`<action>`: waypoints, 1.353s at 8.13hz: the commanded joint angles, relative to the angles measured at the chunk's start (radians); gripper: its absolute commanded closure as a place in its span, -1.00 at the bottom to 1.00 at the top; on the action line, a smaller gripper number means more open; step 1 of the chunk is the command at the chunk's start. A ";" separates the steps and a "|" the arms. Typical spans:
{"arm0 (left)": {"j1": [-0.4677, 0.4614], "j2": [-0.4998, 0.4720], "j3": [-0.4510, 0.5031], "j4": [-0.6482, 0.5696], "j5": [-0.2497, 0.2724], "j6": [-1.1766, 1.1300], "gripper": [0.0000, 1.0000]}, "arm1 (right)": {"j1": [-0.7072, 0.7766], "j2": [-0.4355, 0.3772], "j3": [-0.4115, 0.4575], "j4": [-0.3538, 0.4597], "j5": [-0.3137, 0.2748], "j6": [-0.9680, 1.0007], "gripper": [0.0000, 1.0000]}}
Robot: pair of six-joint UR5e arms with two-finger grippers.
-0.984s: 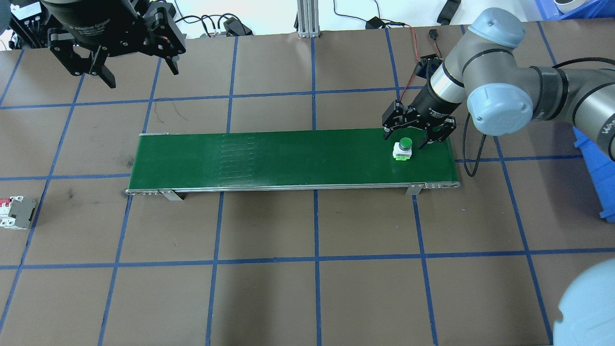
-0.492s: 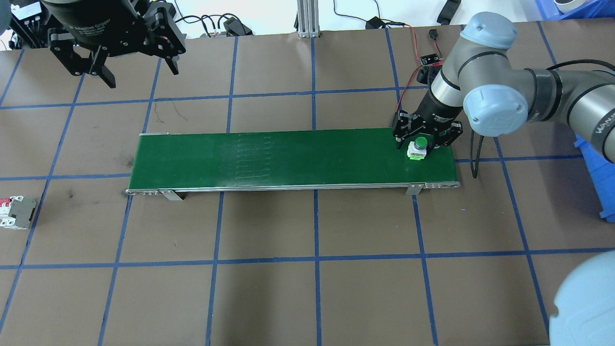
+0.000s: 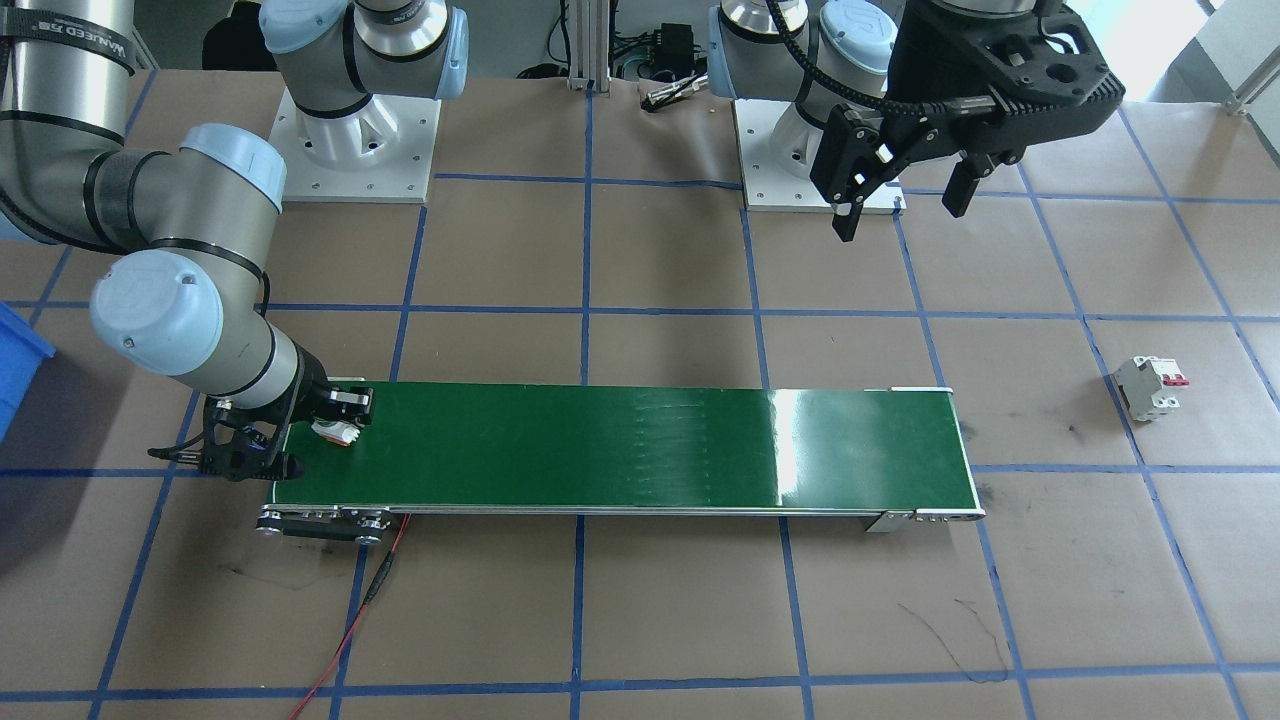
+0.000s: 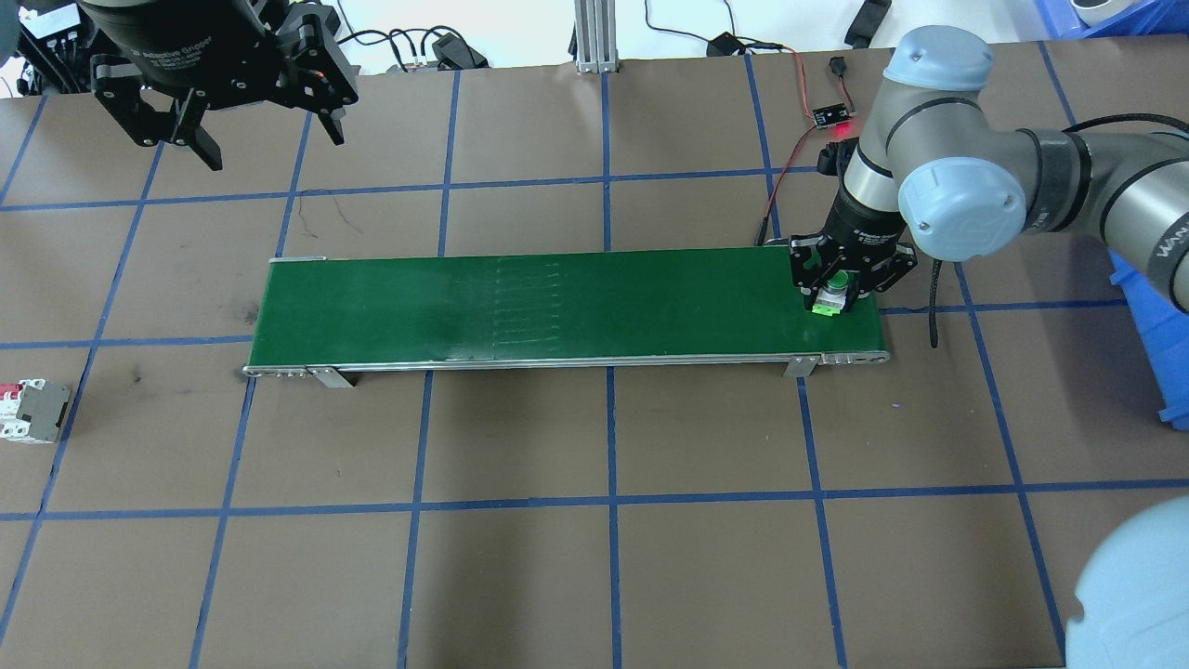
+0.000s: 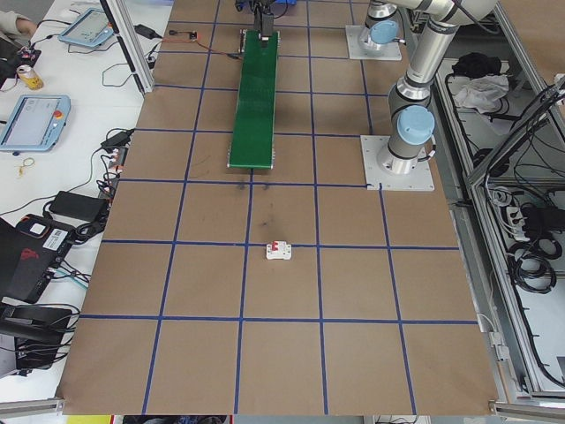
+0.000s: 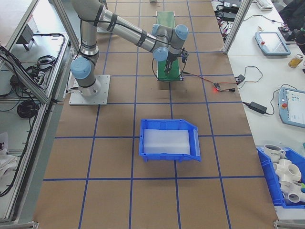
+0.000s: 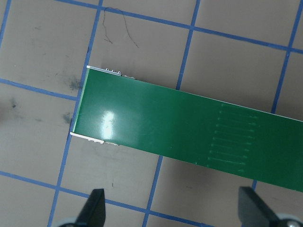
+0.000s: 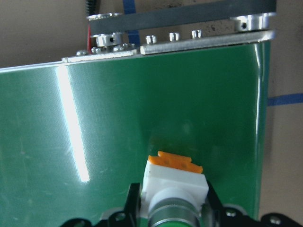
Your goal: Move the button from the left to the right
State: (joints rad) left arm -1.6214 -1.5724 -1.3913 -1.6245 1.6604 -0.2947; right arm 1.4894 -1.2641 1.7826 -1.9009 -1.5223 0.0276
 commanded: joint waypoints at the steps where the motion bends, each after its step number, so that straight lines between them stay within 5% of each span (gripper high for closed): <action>1: 0.000 0.000 0.001 0.000 -0.001 0.000 -1.00 | -0.001 -0.017 -0.050 0.029 -0.085 -0.085 0.97; 4: 0.000 0.000 0.001 0.000 -0.002 -0.001 -1.00 | -0.085 -0.043 -0.152 0.089 -0.182 -0.355 0.97; 9: 0.002 0.000 0.001 0.000 -0.001 -0.001 -1.00 | -0.563 -0.107 -0.153 0.082 -0.164 -1.073 0.97; 11: 0.000 0.000 0.001 0.000 -0.001 -0.001 -1.00 | -0.725 -0.077 -0.163 -0.013 -0.125 -1.322 0.95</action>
State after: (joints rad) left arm -1.6211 -1.5723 -1.3898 -1.6245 1.6588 -0.2951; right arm 0.9201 -1.3672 1.6278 -1.8300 -1.6741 -1.0497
